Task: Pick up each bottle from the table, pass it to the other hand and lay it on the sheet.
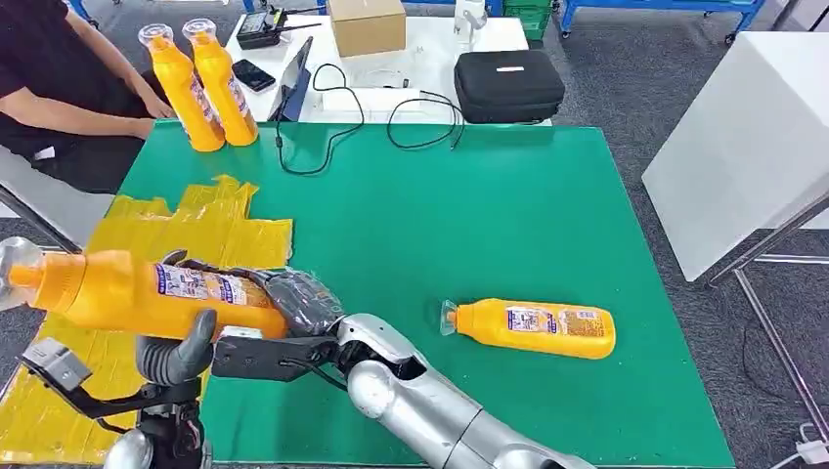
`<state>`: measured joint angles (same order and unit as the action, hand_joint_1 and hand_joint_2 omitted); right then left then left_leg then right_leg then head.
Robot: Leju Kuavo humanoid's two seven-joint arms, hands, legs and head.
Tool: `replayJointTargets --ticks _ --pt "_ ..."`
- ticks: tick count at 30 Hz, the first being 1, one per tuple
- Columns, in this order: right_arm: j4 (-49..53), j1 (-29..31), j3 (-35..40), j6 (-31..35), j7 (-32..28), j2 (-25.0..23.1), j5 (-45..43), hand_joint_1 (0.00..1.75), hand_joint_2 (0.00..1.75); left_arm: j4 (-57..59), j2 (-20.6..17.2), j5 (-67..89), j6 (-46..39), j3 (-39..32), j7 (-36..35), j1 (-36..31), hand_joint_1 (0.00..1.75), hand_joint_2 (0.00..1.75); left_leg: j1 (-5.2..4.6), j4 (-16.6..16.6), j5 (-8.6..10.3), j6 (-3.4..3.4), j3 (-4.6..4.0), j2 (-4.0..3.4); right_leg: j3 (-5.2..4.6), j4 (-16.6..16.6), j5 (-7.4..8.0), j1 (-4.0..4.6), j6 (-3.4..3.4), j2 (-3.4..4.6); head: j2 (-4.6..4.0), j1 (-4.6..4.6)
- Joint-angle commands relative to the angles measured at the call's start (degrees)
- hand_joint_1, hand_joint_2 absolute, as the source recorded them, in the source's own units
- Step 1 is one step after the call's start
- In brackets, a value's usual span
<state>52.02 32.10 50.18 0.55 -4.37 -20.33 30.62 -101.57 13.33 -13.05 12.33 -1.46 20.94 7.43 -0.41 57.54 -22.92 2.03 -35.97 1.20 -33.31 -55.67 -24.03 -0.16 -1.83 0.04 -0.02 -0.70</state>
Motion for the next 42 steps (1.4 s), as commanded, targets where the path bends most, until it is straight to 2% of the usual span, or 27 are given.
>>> replayJointTargets --ticks 1,6,17,20,21,23,24,25,26,28,30,34,36,38,40,42 --pt "-4.05 0.60 1.61 -0.05 0.04 1.25 0.51 1.75 1.75 2.47 -0.38 -0.40 0.66 -0.69 0.20 -3.50 1.75 1.75 0.03 -0.05 -0.01 -0.08 0.14 0.04 0.19 0.07 -0.04 0.03 0.01 -0.11 0.00 0.00" --pt "-2.29 -0.12 0.81 -0.16 -0.25 2.71 1.04 1.75 1.75 1.98 0.27 0.09 0.65 0.47 -0.15 -3.53 1.75 1.75 0.07 -0.04 -0.07 -0.14 0.29 0.11 0.39 0.11 -0.12 0.07 0.02 -0.22 0.00 0.00" --pt "-1.66 -1.32 0.16 0.85 -0.31 2.57 1.69 1.75 1.75 3.78 0.14 -0.03 0.73 0.02 -0.22 -4.58 1.75 1.75 0.05 -0.05 -0.01 -0.11 0.19 0.10 0.23 0.09 -0.06 0.05 0.01 -0.21 0.00 0.00" --pt "0.23 -2.28 -1.47 1.37 -0.08 3.17 2.25 1.75 1.75 10.52 0.24 0.80 0.90 -0.92 -0.78 -10.72 1.75 1.75 0.04 -0.07 0.00 -0.10 0.18 0.12 0.21 0.11 -0.06 0.04 0.01 -0.23 0.00 0.00" --pt "1.17 -2.57 -2.65 1.35 -0.14 3.70 2.55 1.75 1.75 12.98 0.62 1.48 0.17 -1.42 -0.74 -13.01 1.75 1.75 0.06 -0.08 0.05 -0.13 0.21 0.37 0.32 0.12 -0.10 0.05 0.02 -0.49 0.00 0.00" --pt "2.17 -3.13 -3.76 1.05 -0.41 4.38 2.89 1.75 1.75 14.07 0.88 1.98 -0.46 -1.73 -0.50 -13.86 1.75 1.75 0.02 -0.07 0.09 -0.08 0.10 0.35 0.10 0.08 -0.05 0.01 0.00 -0.42 0.00 0.00" --pt "3.35 -4.00 -4.54 1.15 -0.93 4.72 3.04 1.38 1.75 13.54 1.02 2.34 -0.86 -1.88 -0.23 -13.25 1.75 1.75 0.06 -0.06 0.08 -0.12 0.18 0.42 0.21 0.11 -0.08 0.05 0.01 -0.51 0.00 0.00" --pt "3.97 -4.10 -4.32 -0.59 -1.34 5.39 2.99 0.00 1.75 12.65 0.85 2.96 -1.10 -2.03 0.10 -12.35 1.75 1.75 0.04 -0.06 0.06 -0.08 0.12 0.26 0.12 0.11 -0.03 0.03 0.00 -0.31 0.00 -0.04" --pt "4.83 -4.44 -4.32 0.06 -1.59 5.82 3.77 0.00 0.00 12.19 0.64 4.34 -1.72 -2.15 0.73 -11.89 1.75 1.75 0.05 -0.06 0.04 -0.12 0.22 0.24 0.26 0.13 -0.06 0.04 0.00 -0.33 0.00 0.02" --pt "7.18 -4.75 -5.76 -0.08 -1.55 6.73 3.78 0.00 0.00 11.88 0.19 13.09 -7.26 -4.02 3.42 -12.82 1.75 1.75 0.07 -0.06 -0.03 -0.15 0.27 0.05 0.33 0.15 -0.03 0.07 0.00 -0.18 0.00 -0.02" --pt "9.04 -4.64 -7.29 -0.19 -1.84 7.23 3.91 0.00 0.00 15.59 0.50 19.14 -11.60 -7.68 3.87 -17.36 1.75 1.75 0.05 -0.02 -0.05 -0.16 0.25 0.02 0.30 0.08 -0.06 0.05 0.00 -0.18 0.00 0.02" --pt "10.70 -3.02 -9.42 -2.03 -1.66 8.67 3.32 0.00 0.00 20.74 -1.15 31.09 -18.77 -10.17 5.37 -23.16 1.75 1.75 0.05 0.05 0.07 -0.20 0.09 0.35 0.19 -0.03 -0.06 0.05 0.02 -0.47 0.00 -0.02" --pt "10.62 -2.30 -10.20 -2.48 -1.90 9.60 3.28 0.00 0.00 21.22 -1.95 36.23 -22.24 -10.65 5.98 -23.62 1.75 1.75 0.07 0.04 0.04 -0.21 0.14 0.11 0.20 0.00 0.00 0.05 0.03 -0.23 0.00 -0.02" --pt "10.91 -1.07 -10.17 -3.05 -1.87 10.15 3.37 0.00 0.00 21.14 -3.09 49.10 -32.76 -9.38 6.53 -23.74 1.75 1.75 0.07 0.02 0.05 -0.18 0.14 0.07 0.19 0.03 0.01 0.04 0.00 -0.20 0.00 0.00" --pt "11.91 -0.32 -10.63 -3.26 -2.04 11.23 2.78 0.00 0.00 21.80 -3.82 56.48 -38.89 -9.14 5.81 -23.85 1.75 1.75 0.06 0.04 0.07 -0.21 0.10 0.06 0.17 -0.01 -0.01 0.04 -0.02 -0.16 0.00 -0.02" --pt "12.19 0.04 -10.97 -3.70 -1.95 11.63 2.32 0.00 0.00 22.19 -3.89 56.63 -39.03 -9.11 5.83 -23.80 1.75 1.75 0.06 0.06 0.02 -0.22 0.13 -0.09 0.18 -0.03 -0.01 0.05 -0.02 -0.04 0.00 0.00"
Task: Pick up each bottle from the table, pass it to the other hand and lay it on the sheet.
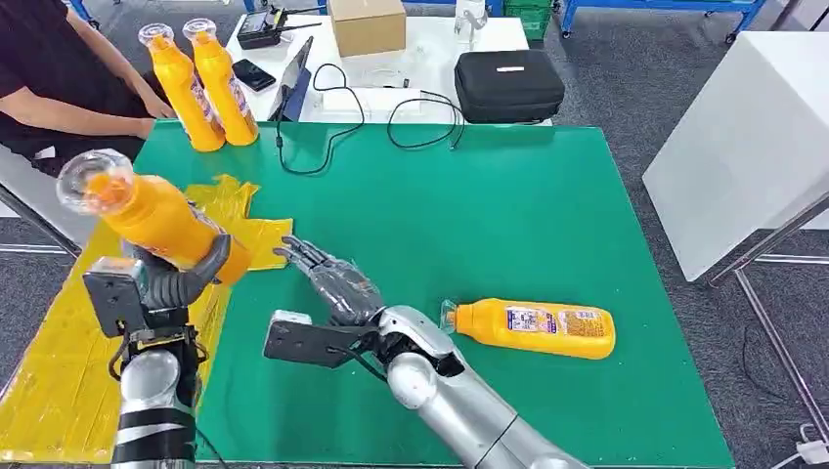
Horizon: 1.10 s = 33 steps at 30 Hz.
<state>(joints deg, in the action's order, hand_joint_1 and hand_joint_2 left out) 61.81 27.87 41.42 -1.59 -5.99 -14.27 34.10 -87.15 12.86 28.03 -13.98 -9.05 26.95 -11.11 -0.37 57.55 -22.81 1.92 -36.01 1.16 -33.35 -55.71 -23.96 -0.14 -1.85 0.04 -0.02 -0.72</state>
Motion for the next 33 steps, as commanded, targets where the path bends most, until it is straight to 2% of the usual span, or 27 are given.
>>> replayJointTargets --ticks 1,3,4,6,9,11,13,14,18,19,20,22,24,33 --pt "2.40 4.26 -2.21 -1.56 -0.33 5.58 -1.15 0.00 0.00 7.77 -3.41 15.55 -12.72 -1.53 -0.18 -5.26 1.75 1.75 0.02 0.02 -0.06 -0.09 0.15 -0.01 0.19 0.01 -0.07 0.02 0.00 -0.09 0.00 0.02" --pt "2.47 4.04 -2.05 -1.45 -0.38 5.49 -1.08 0.00 0.00 7.84 -3.32 15.60 -12.89 -1.49 -0.12 -5.16 1.75 1.75 0.02 0.02 -0.06 -0.11 0.18 0.07 0.25 0.02 -0.10 0.02 0.01 -0.16 0.00 0.00" --pt "2.58 4.07 -1.89 -1.44 -0.35 5.60 -1.16 0.00 0.00 8.20 -3.72 18.41 -15.54 -1.28 -0.18 -5.17 1.75 1.75 0.00 -0.01 -0.02 -0.07 0.11 0.10 0.17 0.04 -0.05 0.01 0.00 -0.13 0.00 0.02" --pt "2.71 4.88 -1.88 -1.18 -0.34 6.62 -2.28 0.00 0.00 11.04 -5.40 29.87 -25.23 -0.19 -1.49 -5.09 1.75 1.75 0.02 0.01 -0.06 -0.12 0.20 0.03 0.26 0.03 -0.08 0.03 0.02 -0.08 0.00 0.02" --pt "3.23 5.94 -2.33 -1.12 -0.77 8.52 -3.99 0.00 0.00 10.76 -3.77 48.26 -26.02 -5.57 -1.38 -4.09 1.75 1.75 -0.01 0.01 -0.05 -0.12 0.20 0.02 0.23 0.01 -0.08 0.00 0.02 -0.07 0.00 0.00" --pt "3.91 6.48 -2.55 -1.34 -1.59 10.27 -5.55 0.00 0.00 10.07 -5.85 61.44 -26.02 -4.57 -6.49 -2.00 1.75 1.75 0.01 0.03 -0.07 -0.13 0.21 -0.03 0.25 0.02 -0.07 0.02 0.02 -0.03 0.00 0.04" --pt "4.92 6.80 -2.46 -1.59 -1.86 11.91 -6.89 0.00 0.00 11.28 -12.23 61.97 -26.02 2.34 -13.88 0.32 1.75 1.75 -0.04 -0.06 -0.02 -0.07 0.18 -0.02 0.19 0.07 -0.02 -0.03 0.00 0.01 0.00 0.00" --pt "5.74 6.81 -2.32 -1.65 -1.95 12.83 -7.85 0.00 0.00 13.94 -18.17 61.97 -26.02 9.82 -21.99 0.82 1.75 1.75 -0.02 -0.05 -0.05 -0.10 0.24 -0.10 0.25 0.08 -0.03 -0.01 0.01 0.06 0.00 0.02" --pt "7.97 6.23 -2.13 -1.92 -2.02 15.10 -9.49 0.00 0.00 18.50 -20.13 61.97 -26.02 14.52 -26.88 1.66 1.75 1.75 -0.01 -0.05 -0.03 -0.09 0.17 -0.11 0.13 0.05 -0.02 0.00 0.05 0.00 0.00 0.02" --pt "8.85 7.00 0.32 -0.87 -0.95 16.85 -11.92 0.00 0.00 19.31 -21.23 61.97 -26.02 16.54 -29.02 1.92 1.75 1.75 0.02 -0.06 -0.06 -0.14 0.24 -0.15 0.21 0.07 0.01 0.02 0.18 -0.05 0.00 0.02" --pt "9.36 5.80 -1.44 -1.53 -1.17 16.41 -10.96 0.00 0.00 21.17 -21.33 61.97 -26.02 18.62 -30.83 0.99 1.75 1.75 -0.02 -0.08 -0.02 -0.10 0.20 -0.13 0.13 0.07 0.03 -0.02 0.18 -0.10 0.00 0.04" --pt "8.96 6.47 -1.12 -2.20 -1.12 16.91 -11.03 0.00 0.00 22.15 -22.77 61.97 -26.02 19.75 -31.32 2.23 1.75 1.75 0.00 -0.05 -0.02 -0.11 0.22 0.18 0.24 0.07 -0.04 -0.01 0.17 -0.29 0.00 0.02" --pt "9.24 6.68 -0.79 -2.07 -1.32 17.58 -11.83 0.00 0.00 24.69 -24.48 61.97 -26.02 23.38 -34.16 2.09 1.75 1.75 0.05 -0.01 -0.08 -0.11 0.23 -0.03 0.23 0.05 -0.01 0.03 0.17 -0.03 0.00 0.00" --pt "9.24 6.68 -0.79 -2.07 -1.32 17.58 -11.83 0.00 0.00 24.69 -24.48 61.97 -26.02 23.38 -34.16 2.09 1.75 1.75 0.03 0.00 -0.04 -0.12 0.07 -0.05 0.06 0.02 0.03 0.06 0.18 0.00 0.00 0.02"
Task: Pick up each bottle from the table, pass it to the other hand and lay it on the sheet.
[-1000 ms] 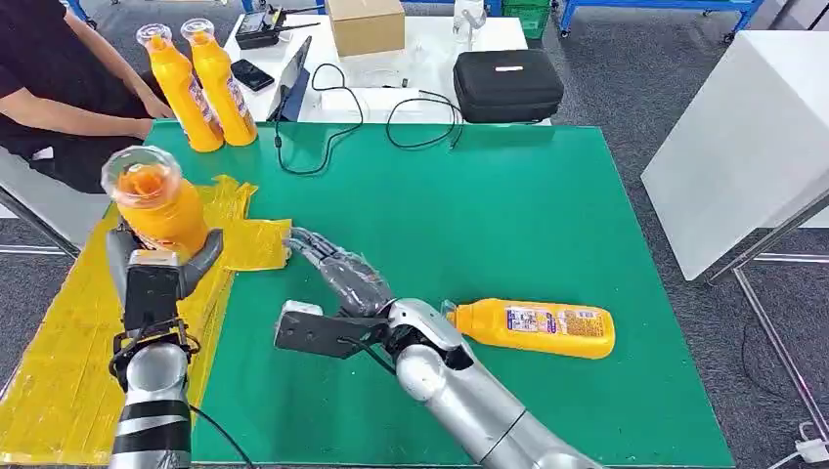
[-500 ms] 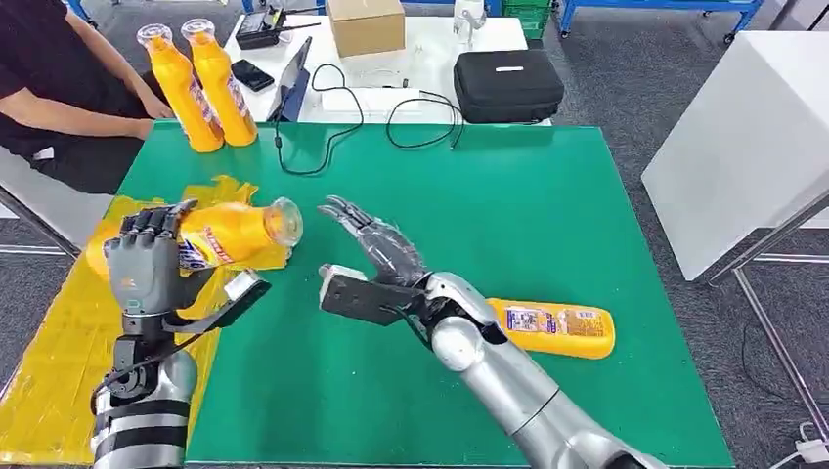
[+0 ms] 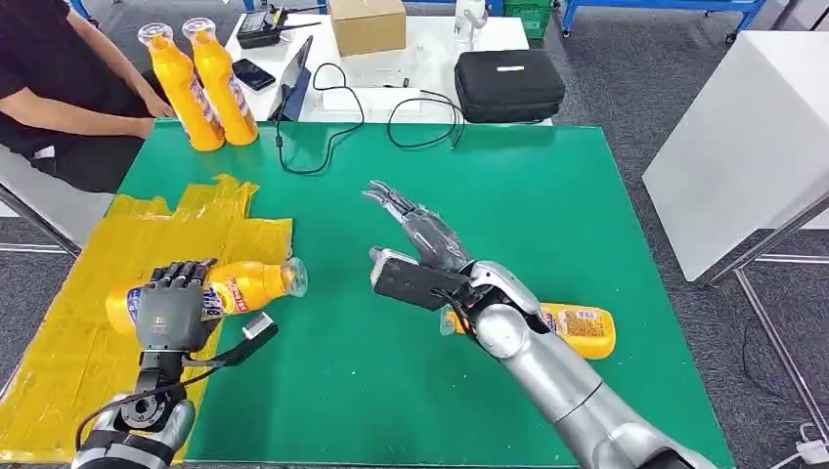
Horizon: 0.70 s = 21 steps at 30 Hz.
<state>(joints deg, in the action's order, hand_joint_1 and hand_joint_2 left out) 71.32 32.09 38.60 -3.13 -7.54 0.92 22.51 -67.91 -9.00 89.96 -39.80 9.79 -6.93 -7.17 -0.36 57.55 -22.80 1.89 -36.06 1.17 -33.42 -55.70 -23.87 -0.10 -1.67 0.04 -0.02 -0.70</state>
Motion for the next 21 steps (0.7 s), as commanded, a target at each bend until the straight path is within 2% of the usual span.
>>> replayJointTargets --ticks 1,2,5,6,8,12,13,16,17,18,21 --pt "-0.27 2.47 2.03 -0.54 0.23 2.39 -0.25 0.00 0.00 5.45 -2.62 0.04 -0.20 4.54 -0.29 -1.85 1.75 1.75 0.02 0.01 -0.08 -0.12 0.19 -0.09 0.19 -0.01 -0.08 0.02 0.02 0.01 0.00 0.00" --pt "-0.27 2.47 2.03 -0.54 0.23 2.39 -0.25 0.00 0.00 5.45 -2.62 0.04 -0.20 4.54 -0.29 -1.85 1.75 1.75 0.00 0.00 -0.05 -0.09 0.13 -0.07 0.14 -0.01 -0.05 0.00 0.01 0.00 0.00 0.00" --pt "0.17 2.46 2.36 -1.32 0.19 2.98 -1.10 0.00 0.00 10.21 -3.63 0.04 -0.20 10.78 -4.34 -2.26 1.75 1.75 0.02 0.00 -0.10 -0.13 0.24 -0.07 0.26 0.00 -0.11 0.02 0.01 -0.03 0.00 0.00" --pt "0.17 2.46 2.36 -1.32 0.19 2.98 -1.10 0.00 0.00 10.21 -3.63 0.04 -0.20 10.78 -4.34 -2.26 1.75 1.75 0.00 -0.02 -0.02 -0.10 0.18 0.12 0.24 0.00 -0.10 -0.01 0.00 -0.21 0.00 -0.02" --pt "0.18 2.62 2.90 -0.96 0.36 3.25 -1.61 0.00 0.00 12.15 -3.68 0.04 -0.20 12.37 -5.49 -1.96 1.75 1.75 0.01 -0.02 -0.12 -0.14 0.30 -0.10 0.29 0.02 -0.12 0.00 0.01 0.00 0.00 0.00" --pt "-0.08 2.57 3.38 -0.58 0.35 3.44 -2.08 0.00 0.00 12.40 -2.44 0.04 -0.20 10.10 -3.06 -1.38 1.75 1.75 0.01 0.01 -0.17 -0.14 0.36 -0.17 0.37 0.01 -0.15 0.01 0.00 0.05 0.00 0.00" --pt "-0.13 2.52 3.47 -0.48 0.33 3.49 -2.17 0.00 0.00 12.62 -2.67 0.04 -0.20 10.14 -2.87 -1.46 1.75 1.75 0.00 -0.02 -0.05 -0.07 0.13 -0.08 0.14 0.02 -0.04 0.00 0.00 0.02 0.00 -0.02" --pt "-0.22 2.50 3.51 -0.29 0.31 3.55 -2.35 0.00 0.00 14.14 -2.02 0.04 -0.20 9.76 -2.19 -1.75 1.75 1.75 0.02 0.00 -0.13 -0.15 0.30 -0.12 0.33 0.01 -0.12 0.03 0.02 0.01 0.00 -0.02" --pt "-0.22 2.50 3.51 -0.29 0.31 3.55 -2.35 0.00 0.00 14.14 -2.02 0.04 -0.20 9.76 -2.19 -1.75 0.31 1.75 0.01 -0.03 -0.05 -0.09 0.17 -0.06 0.19 0.04 -0.05 0.01 0.01 0.00 0.00 -0.02" --pt "-0.26 2.36 3.69 -0.14 0.28 3.47 -2.46 0.00 0.00 21.06 -0.99 0.04 -0.20 9.85 -1.48 -3.92 0.00 0.00 0.02 0.00 -0.11 -0.14 0.26 -0.11 0.28 0.00 -0.10 0.02 0.02 0.01 0.00 -0.02" --pt "-0.37 2.00 4.02 0.13 0.22 3.43 -2.44 0.00 0.00 22.64 -0.68 0.04 -0.20 9.39 0.25 -4.34 0.00 0.00 -0.01 -0.06 -0.03 -0.09 0.20 -0.03 0.21 0.05 -0.04 -0.01 0.01 -0.03 0.00 -0.02"
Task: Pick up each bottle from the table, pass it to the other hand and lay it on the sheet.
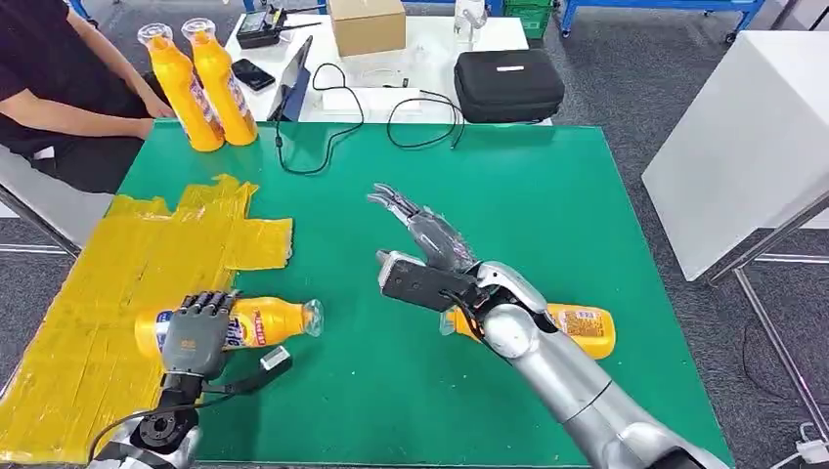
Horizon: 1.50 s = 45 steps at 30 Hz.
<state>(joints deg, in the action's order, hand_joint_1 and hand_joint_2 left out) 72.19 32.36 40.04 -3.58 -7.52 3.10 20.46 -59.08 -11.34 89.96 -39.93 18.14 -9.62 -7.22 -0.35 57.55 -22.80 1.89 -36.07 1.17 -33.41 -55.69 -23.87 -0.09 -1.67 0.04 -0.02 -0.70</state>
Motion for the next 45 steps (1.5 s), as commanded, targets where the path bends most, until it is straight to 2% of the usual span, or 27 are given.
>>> replayJointTargets --ticks 1,7,14,17,20,29,30,33,35,37,41,45 --pt "-1.28 1.70 2.63 0.67 0.18 1.31 -0.39 0.00 0.00 12.18 2.10 0.04 -0.07 0.32 3.68 -3.55 0.00 0.00 -0.01 -0.06 -0.06 -0.12 0.28 -0.06 0.28 0.05 -0.08 0.00 0.01 -0.03 0.00 0.00" --pt "-1.32 1.22 2.44 0.98 0.12 1.50 -0.39 0.00 0.00 12.94 3.40 0.04 -0.07 -3.18 5.34 -4.39 0.00 0.00 -0.02 -0.05 -0.03 -0.07 0.26 -0.04 0.29 0.04 -0.03 -0.02 -0.01 0.00 0.00 0.02" --pt "-1.17 0.66 2.39 1.14 0.10 1.79 -0.31 0.00 0.00 8.38 1.91 0.04 -0.07 -2.92 2.99 -3.26 0.00 0.00 0.01 -0.03 -0.05 -0.09 0.27 -0.07 0.32 0.04 -0.05 0.01 0.00 0.01 0.00 0.00" --pt "-0.96 0.08 2.23 1.31 0.07 2.15 -0.25 0.00 0.00 7.10 3.09 0.02 -0.07 -6.07 5.35 -2.54 0.00 0.00 0.02 -0.02 -0.05 -0.09 0.26 -0.07 0.31 0.04 -0.05 0.02 0.01 0.02 0.00 0.00" --pt "-0.54 -0.99 1.64 1.81 -0.05 2.72 0.12 0.00 0.00 3.90 5.90 -2.01 -0.07 -13.87 12.62 -1.33 0.00 0.00 0.03 -0.01 -0.07 -0.10 0.28 -0.08 0.34 0.05 -0.07 0.04 0.00 0.01 0.00 0.00" --pt "-0.54 -0.99 1.64 1.81 -0.05 2.72 0.12 0.00 0.00 3.90 5.90 -2.01 -0.07 -13.87 12.62 -1.33 0.00 0.00 0.04 0.03 -0.08 -0.12 0.28 -0.08 0.31 0.01 -0.09 0.04 0.00 -0.02 0.00 0.00" --pt "-0.18 -1.47 1.36 2.06 -0.04 2.98 0.45 0.00 0.00 1.68 7.30 -3.60 -0.07 -17.21 15.76 -0.73 0.00 0.00 0.02 0.00 -0.04 -0.09 0.21 -0.05 0.23 0.02 -0.05 0.02 0.00 -0.02 0.00 0.00" --pt "2.14 -4.88 -0.53 2.39 -0.22 4.77 1.59 0.00 0.00 -5.06 13.82 -9.45 -0.07 -31.86 31.68 -0.15 0.00 0.00 0.05 0.02 -0.01 -0.06 0.12 0.04 0.19 0.04 -0.03 0.05 -0.01 -0.09 0.00 0.00" --pt "3.38 -7.02 -1.99 2.45 -0.68 5.39 2.77 0.00 0.00 -8.51 15.93 -11.60 -0.07 -36.84 36.69 -0.53 0.00 0.00 0.11 0.08 -0.09 -0.09 0.18 0.11 0.32 0.04 -0.11 0.11 -0.02 -0.20 0.00 0.00" --pt "3.54 -7.74 -2.75 2.17 -0.96 5.03 3.77 0.00 0.00 -9.56 16.05 -13.00 -0.07 -38.12 37.41 -1.06 0.00 0.00 0.10 0.11 -0.12 -0.10 0.23 0.20 0.38 0.04 -0.18 0.10 -0.03 -0.30 0.00 -0.02" --pt "3.06 -7.75 -2.87 1.78 -1.00 4.13 4.79 0.00 0.00 -9.03 15.42 -14.47 -0.07 -38.74 36.76 -2.18 0.00 0.00 0.06 0.08 -0.11 -0.13 0.19 -0.13 0.25 0.00 -0.09 0.07 0.02 0.02 0.00 -0.02" --pt "3.06 -7.75 -2.87 1.78 -1.00 4.13 4.79 0.00 0.00 -9.03 15.42 -14.47 -0.07 -38.74 36.76 -2.18 0.00 0.00 0.03 0.04 -0.07 -0.14 0.18 -0.01 0.21 -0.01 -0.10 0.04 0.03 -0.10 0.00 0.02"
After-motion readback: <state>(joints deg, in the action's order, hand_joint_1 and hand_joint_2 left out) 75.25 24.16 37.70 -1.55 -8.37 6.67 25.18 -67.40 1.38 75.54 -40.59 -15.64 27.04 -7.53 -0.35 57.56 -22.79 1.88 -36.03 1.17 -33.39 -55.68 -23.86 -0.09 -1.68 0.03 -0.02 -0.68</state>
